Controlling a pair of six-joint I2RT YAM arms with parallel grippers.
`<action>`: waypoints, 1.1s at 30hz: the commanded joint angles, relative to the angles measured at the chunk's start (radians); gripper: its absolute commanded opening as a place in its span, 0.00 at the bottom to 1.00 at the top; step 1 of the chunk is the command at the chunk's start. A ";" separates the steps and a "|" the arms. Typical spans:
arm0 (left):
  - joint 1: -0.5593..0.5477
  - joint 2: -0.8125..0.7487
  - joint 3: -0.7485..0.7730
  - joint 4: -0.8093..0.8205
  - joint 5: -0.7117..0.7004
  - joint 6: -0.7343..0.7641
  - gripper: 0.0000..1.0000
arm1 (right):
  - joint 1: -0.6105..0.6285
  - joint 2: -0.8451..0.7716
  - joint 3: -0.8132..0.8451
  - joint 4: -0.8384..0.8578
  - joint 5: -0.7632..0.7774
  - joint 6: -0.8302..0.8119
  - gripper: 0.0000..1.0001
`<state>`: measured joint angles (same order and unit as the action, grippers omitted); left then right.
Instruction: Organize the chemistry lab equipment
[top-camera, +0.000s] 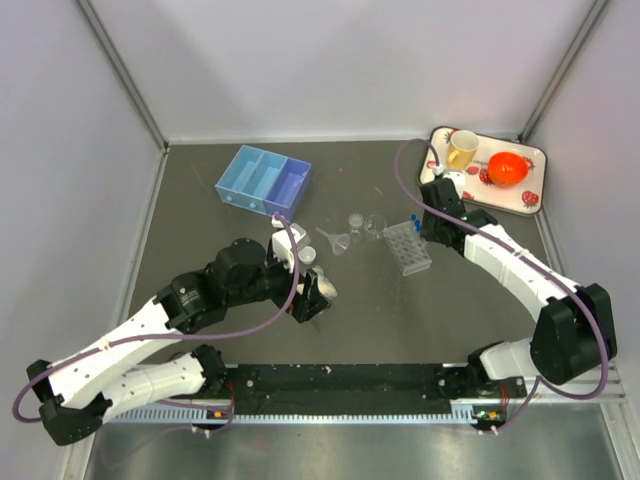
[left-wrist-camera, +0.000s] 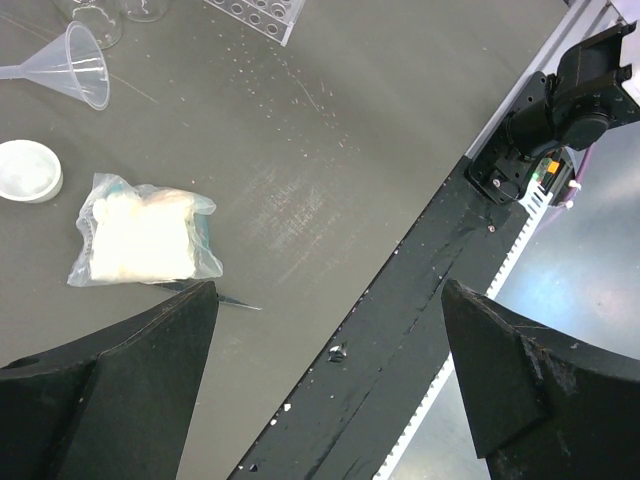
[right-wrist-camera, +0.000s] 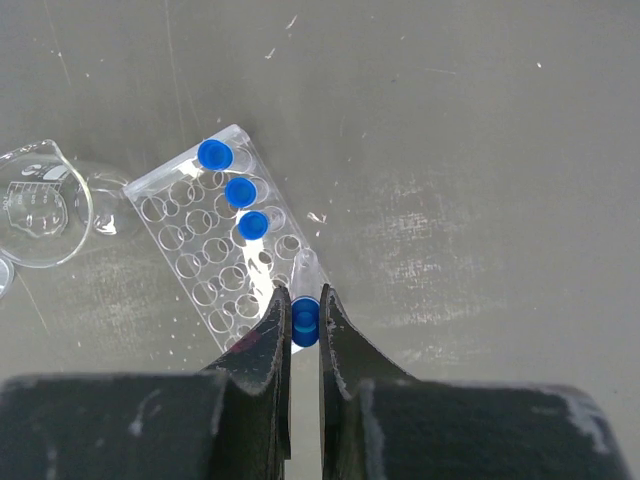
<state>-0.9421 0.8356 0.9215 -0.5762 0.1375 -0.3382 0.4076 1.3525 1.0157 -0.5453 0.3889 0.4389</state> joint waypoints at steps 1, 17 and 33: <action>0.003 0.002 -0.010 0.055 0.002 0.001 0.99 | -0.007 0.019 0.027 0.070 -0.033 0.012 0.00; 0.002 0.016 -0.010 0.056 -0.001 0.001 0.99 | -0.009 0.057 0.003 0.097 -0.051 0.003 0.00; 0.002 0.025 -0.009 0.065 0.010 0.001 0.99 | -0.009 0.077 0.009 0.068 -0.018 -0.026 0.00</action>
<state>-0.9421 0.8600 0.9195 -0.5739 0.1375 -0.3382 0.4076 1.4071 1.0145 -0.4938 0.3473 0.4274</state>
